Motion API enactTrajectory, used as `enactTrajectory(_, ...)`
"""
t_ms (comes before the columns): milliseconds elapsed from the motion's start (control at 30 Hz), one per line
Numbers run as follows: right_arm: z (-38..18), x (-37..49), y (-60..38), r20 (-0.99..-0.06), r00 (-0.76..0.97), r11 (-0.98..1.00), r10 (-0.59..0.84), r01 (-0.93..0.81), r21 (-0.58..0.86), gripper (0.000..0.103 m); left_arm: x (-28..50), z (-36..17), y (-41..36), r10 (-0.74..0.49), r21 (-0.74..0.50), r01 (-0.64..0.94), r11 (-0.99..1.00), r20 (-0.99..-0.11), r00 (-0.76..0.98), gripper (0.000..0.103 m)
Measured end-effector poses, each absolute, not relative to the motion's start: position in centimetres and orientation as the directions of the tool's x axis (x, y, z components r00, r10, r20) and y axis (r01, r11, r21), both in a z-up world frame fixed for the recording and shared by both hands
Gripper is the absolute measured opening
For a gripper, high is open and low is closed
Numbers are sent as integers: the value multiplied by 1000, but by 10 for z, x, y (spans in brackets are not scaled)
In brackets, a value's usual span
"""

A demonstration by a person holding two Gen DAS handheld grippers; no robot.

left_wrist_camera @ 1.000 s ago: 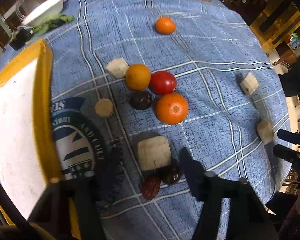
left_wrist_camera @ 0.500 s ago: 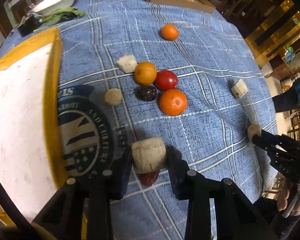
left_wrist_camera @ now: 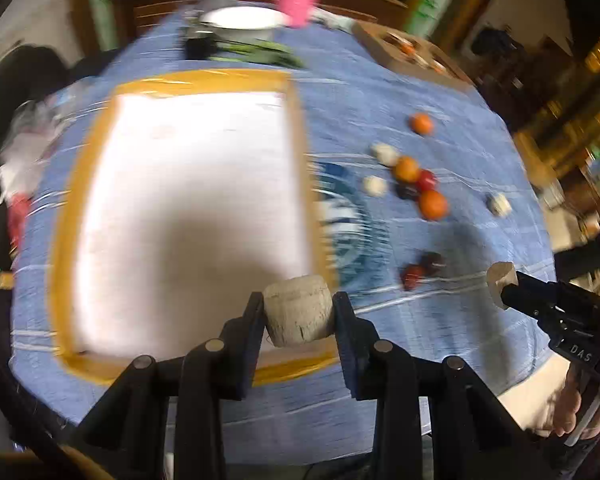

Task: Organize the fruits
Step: 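Carry both pale cubes into the white tray and open both grippers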

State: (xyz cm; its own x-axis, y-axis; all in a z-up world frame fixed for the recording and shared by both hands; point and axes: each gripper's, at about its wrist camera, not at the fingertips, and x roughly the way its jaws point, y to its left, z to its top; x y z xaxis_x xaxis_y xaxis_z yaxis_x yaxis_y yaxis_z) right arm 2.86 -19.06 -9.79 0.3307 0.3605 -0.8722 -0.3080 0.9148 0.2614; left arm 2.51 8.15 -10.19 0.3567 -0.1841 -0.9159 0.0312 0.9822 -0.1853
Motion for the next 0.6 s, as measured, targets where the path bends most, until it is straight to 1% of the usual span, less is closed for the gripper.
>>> enactTrajectory(167,-88,49,-107,-861,271,849,430,-446,284,30,24,-109,134,-102,-134,-61,989,-922,373,36)
enactTrajectory(300,-93,64,-48,-872,223,810,435,-520,271,30,34,-130,156,-58,-97,-96,991,-938,342,36)
enactTrajectory(400,-103,78,-3,-891,200,795,407,-557,238,30,41,-145,165,-61,-94,-91,991,-947,316,36)
enactTrajectory(600,-143,115,42,-936,162,819,311,-546,177,29,48,-165,181,-78,-99,-60,993,-955,285,37)
